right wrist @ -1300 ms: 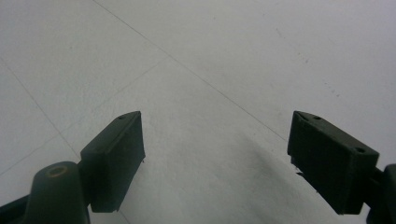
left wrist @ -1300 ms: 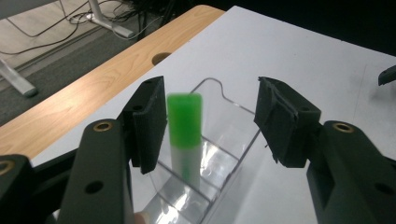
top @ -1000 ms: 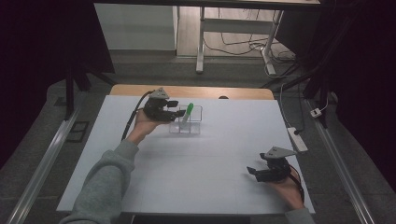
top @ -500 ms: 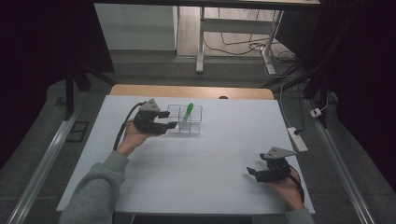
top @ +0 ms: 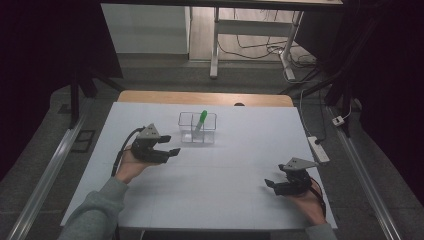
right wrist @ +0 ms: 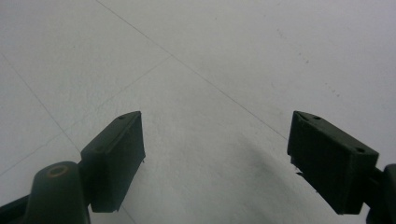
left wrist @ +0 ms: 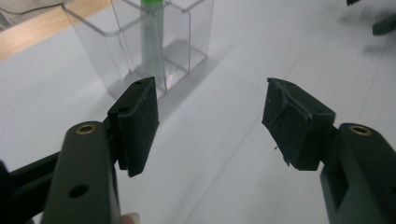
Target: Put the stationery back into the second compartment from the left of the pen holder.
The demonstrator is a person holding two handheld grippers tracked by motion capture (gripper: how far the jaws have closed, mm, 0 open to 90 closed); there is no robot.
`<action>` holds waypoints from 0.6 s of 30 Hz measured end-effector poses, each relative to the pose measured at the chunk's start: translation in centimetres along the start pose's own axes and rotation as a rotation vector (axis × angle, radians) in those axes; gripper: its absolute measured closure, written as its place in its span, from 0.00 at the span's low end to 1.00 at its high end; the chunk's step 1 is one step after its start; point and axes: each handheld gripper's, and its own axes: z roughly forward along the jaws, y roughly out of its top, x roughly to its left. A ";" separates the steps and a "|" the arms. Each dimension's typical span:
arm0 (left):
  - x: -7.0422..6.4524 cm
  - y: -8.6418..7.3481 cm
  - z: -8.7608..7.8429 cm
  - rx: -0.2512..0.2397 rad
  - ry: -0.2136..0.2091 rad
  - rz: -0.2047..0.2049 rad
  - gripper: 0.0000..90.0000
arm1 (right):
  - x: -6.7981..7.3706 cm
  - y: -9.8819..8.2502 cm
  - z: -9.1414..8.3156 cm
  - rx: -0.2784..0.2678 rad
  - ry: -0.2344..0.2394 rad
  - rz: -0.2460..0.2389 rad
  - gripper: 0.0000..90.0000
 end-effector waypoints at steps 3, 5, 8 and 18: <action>-0.4 -1.0 -0.8 0.003 0.014 -0.006 0.38 | 0.0 0.0 -0.1 -0.007 -0.002 0.000 0.21; -0.6 -1.6 -1.4 0.010 0.033 0.008 0.37 | 0.0 0.0 -0.1 -0.006 -0.001 0.000 0.21; -0.8 -2.7 -2.3 0.005 0.056 -0.004 0.37 | 0.0 0.0 -0.1 -0.007 -0.005 -0.001 0.21; -1.2 -6.4 -3.7 0.018 0.065 -0.058 0.36 | -0.1 0.0 -0.3 -0.010 -0.020 -0.004 0.21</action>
